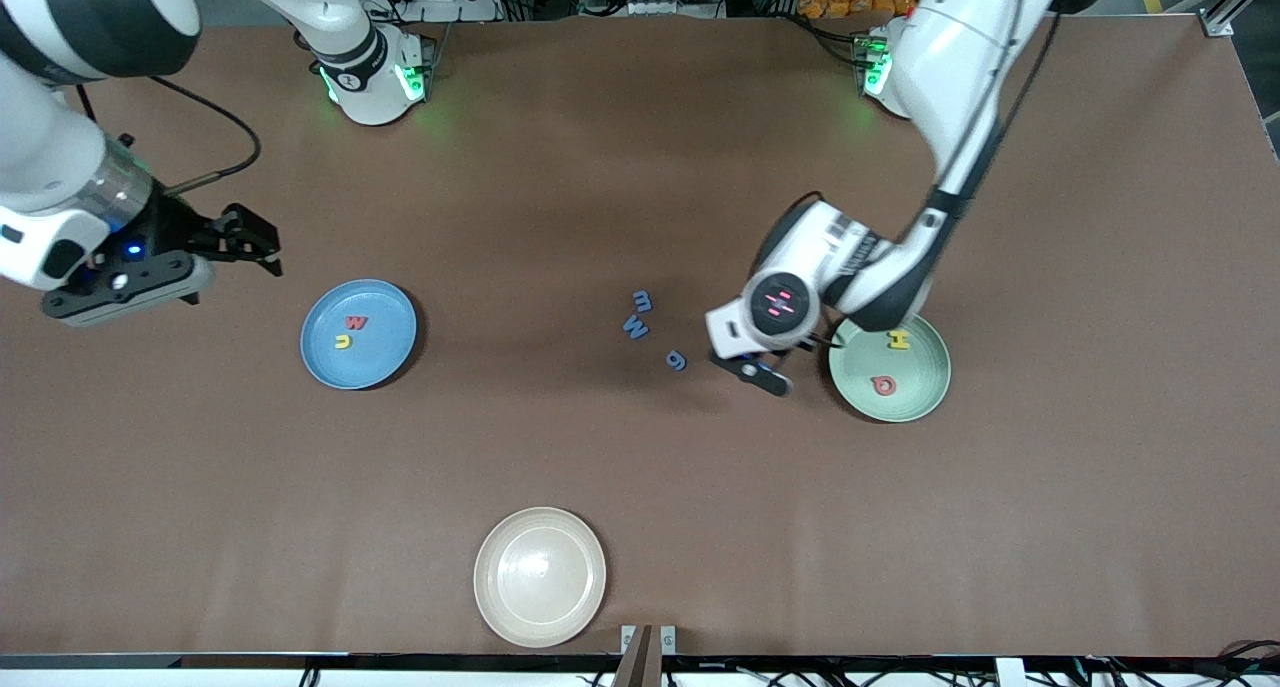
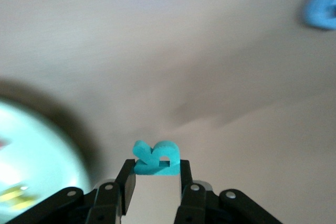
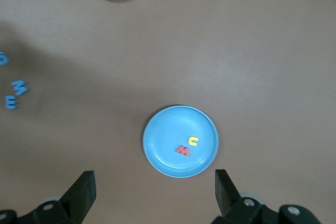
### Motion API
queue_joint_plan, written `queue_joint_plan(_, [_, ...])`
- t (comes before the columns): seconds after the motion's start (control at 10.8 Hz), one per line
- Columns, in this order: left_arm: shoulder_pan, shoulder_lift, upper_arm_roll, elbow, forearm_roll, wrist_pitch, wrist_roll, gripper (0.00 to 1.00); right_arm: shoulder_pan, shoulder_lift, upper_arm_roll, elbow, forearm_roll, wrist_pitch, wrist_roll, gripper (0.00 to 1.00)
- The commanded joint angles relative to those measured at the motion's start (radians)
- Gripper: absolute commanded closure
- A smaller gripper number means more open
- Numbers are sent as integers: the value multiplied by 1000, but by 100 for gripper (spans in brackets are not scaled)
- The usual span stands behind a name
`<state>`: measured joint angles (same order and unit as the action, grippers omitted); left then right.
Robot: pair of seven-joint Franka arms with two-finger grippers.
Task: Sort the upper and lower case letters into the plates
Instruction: 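Carry the teal R to the green plate while the right gripper reaches letters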
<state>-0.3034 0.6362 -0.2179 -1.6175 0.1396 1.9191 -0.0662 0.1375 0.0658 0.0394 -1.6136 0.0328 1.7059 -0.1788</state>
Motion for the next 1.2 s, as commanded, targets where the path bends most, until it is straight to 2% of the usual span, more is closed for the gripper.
queue_joint_plan(0.0, [153, -78, -18, -28, 20, -92, 118, 82, 28, -1, 65, 4, 15, -3, 120, 0])
queue_joint_plan(0.28, [216, -85, -21, -79, 71, -94, 121, 81, 111, 52, 210, 4, 13, 42, 385, 0])
queue_joint_plan(0.37, [216, -93, -21, -85, 69, -94, 121, 44, 131, 98, 270, 4, 12, 98, 486, 0])
queue_joint_plan(0.46, [218, -98, -21, -82, 69, -95, 120, 0, 169, 151, 305, 3, 1, 180, 566, 0])
queue_joint_plan(0.56, [218, -98, -23, -76, 65, -95, 120, 0, 225, 220, 316, 0, -4, 280, 606, 0])
queue_joint_plan(0.74, [227, -121, -24, -67, 61, -95, 124, 0, 316, 360, 316, 0, -80, 433, 621, 0])
queue_joint_plan(0.93, [236, -130, -24, -41, 60, -95, 124, 0, 373, 472, 316, 1, -176, 510, 622, 2])
queue_joint_plan(1.11, [256, -135, -24, 5, 40, -95, 129, 0, 421, 580, 316, 9, -270, 570, 709, 7])
